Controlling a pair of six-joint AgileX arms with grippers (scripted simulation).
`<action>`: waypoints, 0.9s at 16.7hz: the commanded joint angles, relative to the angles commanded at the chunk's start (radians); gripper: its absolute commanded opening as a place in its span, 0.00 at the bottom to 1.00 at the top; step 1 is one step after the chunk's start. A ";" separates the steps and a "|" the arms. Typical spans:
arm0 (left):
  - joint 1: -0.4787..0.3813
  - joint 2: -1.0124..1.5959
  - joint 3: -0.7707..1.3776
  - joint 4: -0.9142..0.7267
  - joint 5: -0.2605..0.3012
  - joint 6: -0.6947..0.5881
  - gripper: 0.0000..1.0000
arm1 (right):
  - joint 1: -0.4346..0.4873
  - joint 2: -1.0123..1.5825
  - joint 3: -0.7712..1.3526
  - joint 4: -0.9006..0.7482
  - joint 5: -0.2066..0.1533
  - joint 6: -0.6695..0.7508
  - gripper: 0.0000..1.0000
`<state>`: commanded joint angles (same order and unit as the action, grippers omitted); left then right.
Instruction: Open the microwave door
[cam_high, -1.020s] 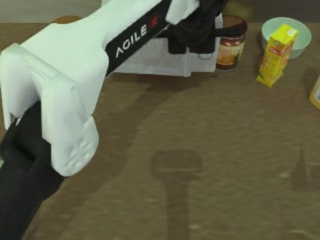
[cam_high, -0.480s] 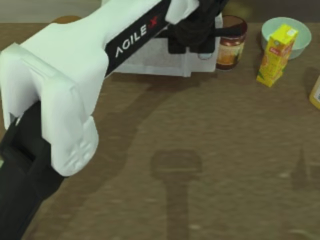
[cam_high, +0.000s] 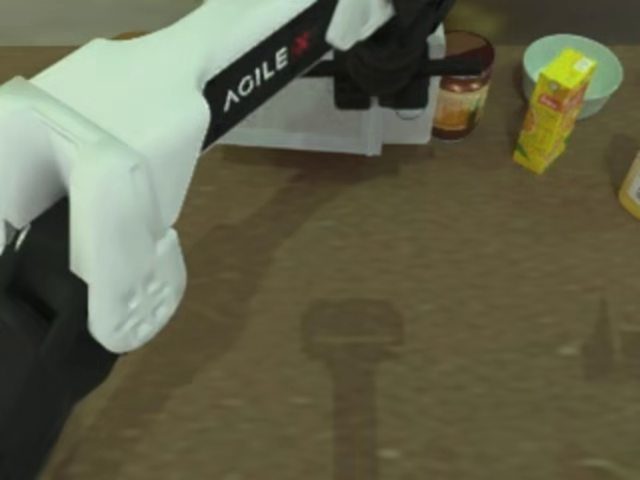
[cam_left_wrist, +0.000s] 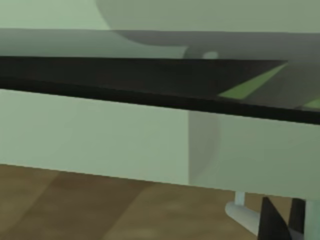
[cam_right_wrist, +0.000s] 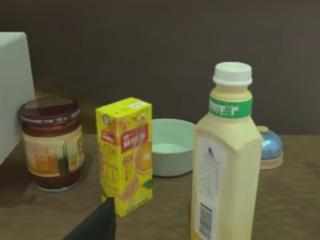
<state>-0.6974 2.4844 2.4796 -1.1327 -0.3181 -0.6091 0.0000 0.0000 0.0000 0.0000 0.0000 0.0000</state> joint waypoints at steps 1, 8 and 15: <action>0.002 -0.022 -0.042 0.020 0.004 0.011 0.00 | 0.000 0.000 0.000 0.000 0.000 0.000 1.00; 0.005 -0.112 -0.207 0.109 0.024 0.061 0.00 | 0.000 0.000 0.000 0.000 0.000 0.000 1.00; 0.005 -0.112 -0.207 0.109 0.024 0.061 0.00 | 0.000 0.000 0.000 0.000 0.000 0.000 1.00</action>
<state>-0.6927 2.3721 2.2724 -1.0241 -0.2936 -0.5485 0.0000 0.0000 0.0000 0.0000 0.0000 0.0000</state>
